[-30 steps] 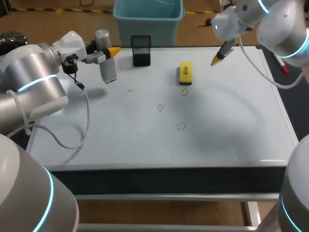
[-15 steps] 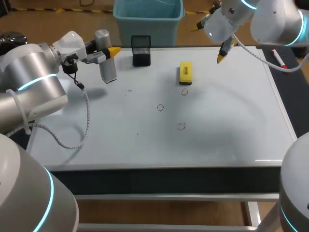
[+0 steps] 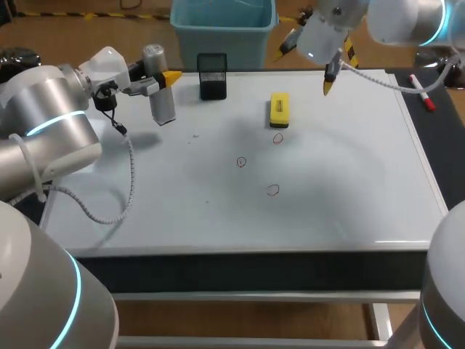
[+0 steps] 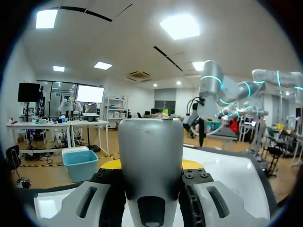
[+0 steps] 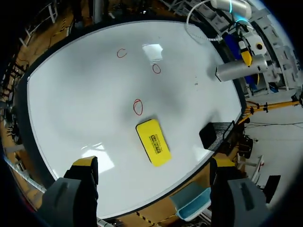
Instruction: Pick up the inspection probe, press it on each red-marked spot on the whiteboard one by one, put down the probe, pick up the eraser, and wipe off all the red marks.
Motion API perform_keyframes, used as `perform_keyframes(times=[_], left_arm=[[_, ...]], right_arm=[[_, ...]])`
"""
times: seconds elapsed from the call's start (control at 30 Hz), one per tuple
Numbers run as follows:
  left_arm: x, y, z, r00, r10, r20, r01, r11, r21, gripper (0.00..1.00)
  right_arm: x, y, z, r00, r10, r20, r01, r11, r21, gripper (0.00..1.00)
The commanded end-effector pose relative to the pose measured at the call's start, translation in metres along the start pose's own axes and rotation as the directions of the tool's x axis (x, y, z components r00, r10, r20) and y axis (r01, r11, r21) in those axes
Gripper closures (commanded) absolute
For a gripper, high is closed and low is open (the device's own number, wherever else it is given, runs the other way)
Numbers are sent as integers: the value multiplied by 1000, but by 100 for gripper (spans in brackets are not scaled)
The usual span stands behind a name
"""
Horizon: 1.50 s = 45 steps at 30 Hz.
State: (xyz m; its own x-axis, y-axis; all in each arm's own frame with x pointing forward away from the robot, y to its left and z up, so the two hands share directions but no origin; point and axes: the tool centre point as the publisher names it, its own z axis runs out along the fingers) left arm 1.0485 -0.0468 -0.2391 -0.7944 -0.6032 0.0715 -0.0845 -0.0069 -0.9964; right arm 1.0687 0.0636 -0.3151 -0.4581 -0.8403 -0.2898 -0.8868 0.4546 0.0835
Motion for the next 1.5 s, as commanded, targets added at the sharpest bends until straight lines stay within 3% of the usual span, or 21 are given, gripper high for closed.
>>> perform_keyframes(times=[0.03,0.3,0.73,1.5], left_arm=[[1,0,1,1000,2,6,-2,1000,3,100],[1,0,1,1000,2,6,-2,1000,3,100],[1,0,1,1000,2,6,-2,1000,3,100],[1,0,1,1000,2,6,-2,1000,3,100]], right_arm=[[-2,-4,13,985,-40,-170,33,999,-44,0],[0,4,36,982,-122,-142,109,989,-99,0],[-1,7,67,943,-231,-240,220,973,-73,0],[-4,-12,107,926,-249,-282,233,968,-91,0]])
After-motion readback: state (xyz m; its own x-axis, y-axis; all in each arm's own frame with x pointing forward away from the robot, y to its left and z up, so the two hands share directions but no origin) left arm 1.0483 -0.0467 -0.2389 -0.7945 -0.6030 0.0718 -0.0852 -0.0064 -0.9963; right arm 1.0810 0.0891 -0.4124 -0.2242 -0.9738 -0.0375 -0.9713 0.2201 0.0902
